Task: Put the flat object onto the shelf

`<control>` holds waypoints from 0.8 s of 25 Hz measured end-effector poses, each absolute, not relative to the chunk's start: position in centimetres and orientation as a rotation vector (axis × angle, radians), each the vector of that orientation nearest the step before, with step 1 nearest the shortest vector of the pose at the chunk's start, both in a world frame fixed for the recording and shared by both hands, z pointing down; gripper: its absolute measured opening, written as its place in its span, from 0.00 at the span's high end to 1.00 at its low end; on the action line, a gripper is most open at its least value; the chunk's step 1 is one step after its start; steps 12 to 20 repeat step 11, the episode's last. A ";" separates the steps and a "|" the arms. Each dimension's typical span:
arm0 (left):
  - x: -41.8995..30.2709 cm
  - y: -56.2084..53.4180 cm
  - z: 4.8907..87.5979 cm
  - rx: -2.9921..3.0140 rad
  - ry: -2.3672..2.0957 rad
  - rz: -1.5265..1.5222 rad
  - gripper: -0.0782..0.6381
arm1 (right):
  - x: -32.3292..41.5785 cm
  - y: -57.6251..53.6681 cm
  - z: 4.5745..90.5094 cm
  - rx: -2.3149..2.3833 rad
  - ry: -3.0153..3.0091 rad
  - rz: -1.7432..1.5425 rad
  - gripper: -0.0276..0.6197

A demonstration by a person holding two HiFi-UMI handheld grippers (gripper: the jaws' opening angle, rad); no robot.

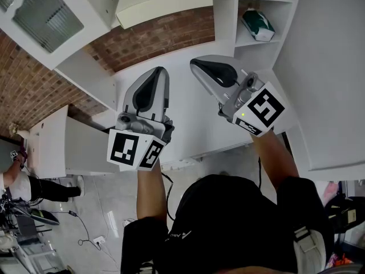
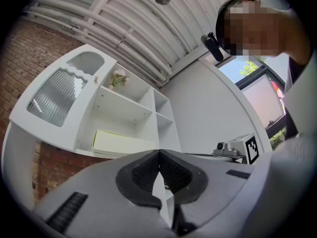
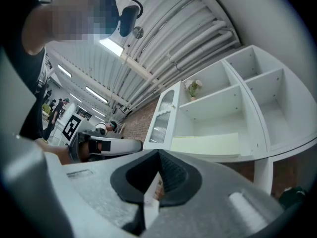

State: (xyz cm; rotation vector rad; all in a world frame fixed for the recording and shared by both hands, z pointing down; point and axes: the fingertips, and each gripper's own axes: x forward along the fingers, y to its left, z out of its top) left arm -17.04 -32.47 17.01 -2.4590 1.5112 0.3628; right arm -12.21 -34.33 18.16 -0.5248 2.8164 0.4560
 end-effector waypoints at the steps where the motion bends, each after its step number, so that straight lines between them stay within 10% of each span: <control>1: -17.0 -32.4 17.0 -2.460 1.511 0.363 0.89 | -12.2 -34.3 18.2 -0.524 2.817 0.457 0.96; 20: -16.8 -31.9 17.1 -2.462 1.512 0.371 0.89 | -12.0 -33.8 18.3 -0.515 2.821 0.465 0.96</control>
